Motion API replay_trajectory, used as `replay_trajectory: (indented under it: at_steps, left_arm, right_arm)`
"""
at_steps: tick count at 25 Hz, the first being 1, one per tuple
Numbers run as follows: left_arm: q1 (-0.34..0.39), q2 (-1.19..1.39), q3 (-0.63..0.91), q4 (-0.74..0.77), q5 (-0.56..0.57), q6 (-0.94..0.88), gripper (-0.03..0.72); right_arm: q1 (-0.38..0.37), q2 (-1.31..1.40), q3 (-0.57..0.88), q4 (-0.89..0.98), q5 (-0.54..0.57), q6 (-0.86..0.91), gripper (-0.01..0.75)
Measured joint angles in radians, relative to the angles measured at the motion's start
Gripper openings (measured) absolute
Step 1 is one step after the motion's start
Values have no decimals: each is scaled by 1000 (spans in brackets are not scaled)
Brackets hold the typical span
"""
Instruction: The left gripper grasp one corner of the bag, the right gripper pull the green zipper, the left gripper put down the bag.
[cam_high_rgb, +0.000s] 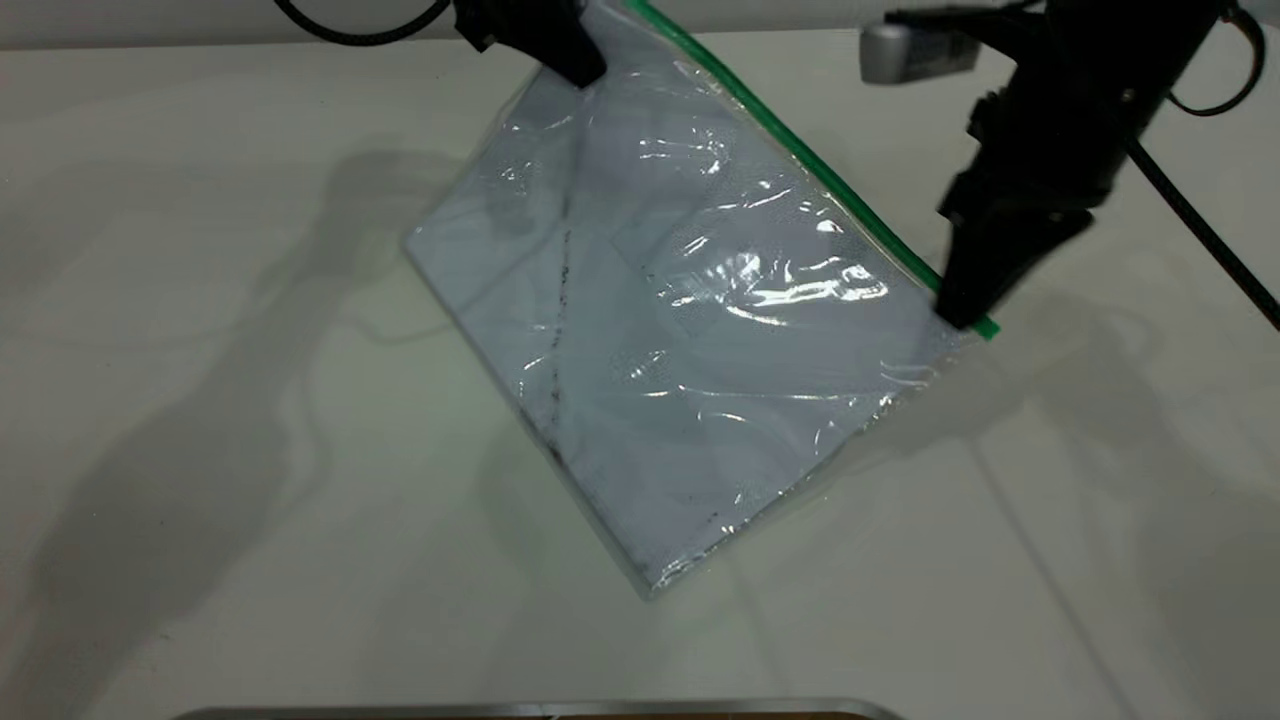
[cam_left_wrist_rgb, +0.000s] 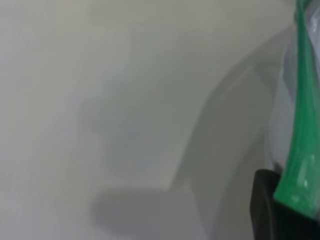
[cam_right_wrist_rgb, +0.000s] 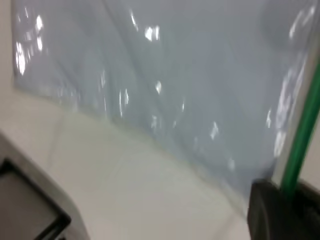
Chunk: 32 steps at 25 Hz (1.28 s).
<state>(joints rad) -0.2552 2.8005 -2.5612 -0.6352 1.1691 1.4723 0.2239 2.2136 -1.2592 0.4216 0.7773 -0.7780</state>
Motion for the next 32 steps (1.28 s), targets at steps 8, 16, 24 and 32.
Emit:
replay_trajectory:
  at_steps: [8, 16, 24, 32]
  left_arm:
    - [-18, 0, 0, 6, 0, -3, 57]
    - [-34, 0, 0, 63, 0, -97, 255]
    - [-46, -15, -53, 163, -3, -285, 582]
    - [-46, -133, -303, 384, -2, -718, 600]
  right_arm:
    - [2, -2, -4, -79, 36, 109, 50]
    - [-3, -2, 1, -132, 34, 150, 222]
    - [-3, -21, 3, -158, -102, 158, 499]
    - [-3, -343, -15, -173, -172, 201, 538]
